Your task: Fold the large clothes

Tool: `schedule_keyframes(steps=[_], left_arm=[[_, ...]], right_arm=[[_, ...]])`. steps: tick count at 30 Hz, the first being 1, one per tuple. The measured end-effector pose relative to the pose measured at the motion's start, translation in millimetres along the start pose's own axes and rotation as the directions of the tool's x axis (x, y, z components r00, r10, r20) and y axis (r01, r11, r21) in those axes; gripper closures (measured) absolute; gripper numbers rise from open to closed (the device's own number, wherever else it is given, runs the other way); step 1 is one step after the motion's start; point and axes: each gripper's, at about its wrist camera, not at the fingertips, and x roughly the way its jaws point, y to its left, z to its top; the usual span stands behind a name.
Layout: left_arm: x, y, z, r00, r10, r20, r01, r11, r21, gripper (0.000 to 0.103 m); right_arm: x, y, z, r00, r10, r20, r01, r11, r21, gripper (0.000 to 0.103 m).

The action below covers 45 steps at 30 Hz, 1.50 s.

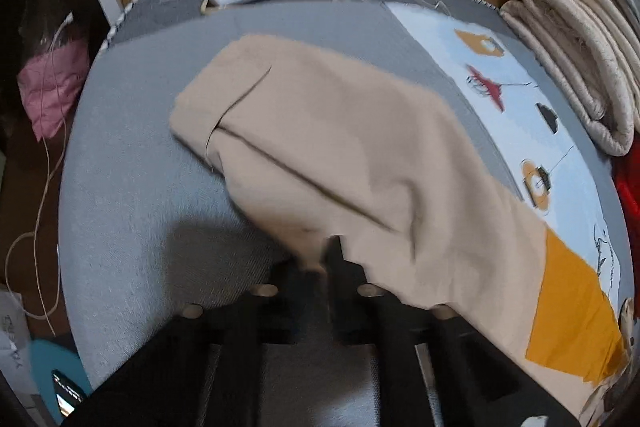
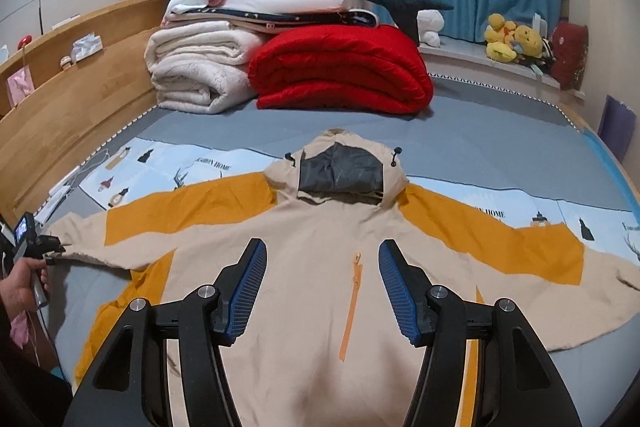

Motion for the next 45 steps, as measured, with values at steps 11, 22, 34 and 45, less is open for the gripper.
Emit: schedule_keyframes(steps=[11,22,34,45], left_arm=[[-155,-130,-39,0.924,-0.286,0.255,0.209,0.933,0.292,0.103],[-287,-295,-250,0.706,-0.689,-0.163,0.553,0.393,0.734,0.103],[-266,-312,-280,0.759,-0.56,-0.332,0.573,0.332,0.749,0.064],[-139,-308,-264,0.689,-0.39,-0.611,0.681,0.636,0.363,0.066]], right_arm=[[-14,-1,-2,0.999,-0.028,-0.017,0.029,0.999,0.031,0.073],[-19,-18,-23,0.996,-0.037,-0.083,0.047,0.991,0.122,0.063],[-6,-56,-44,0.987,-0.037,-0.155,0.078,0.962,0.263,0.063],[33,-21,-52,0.98,0.057,-0.19,-0.016,0.977,0.214,0.071]])
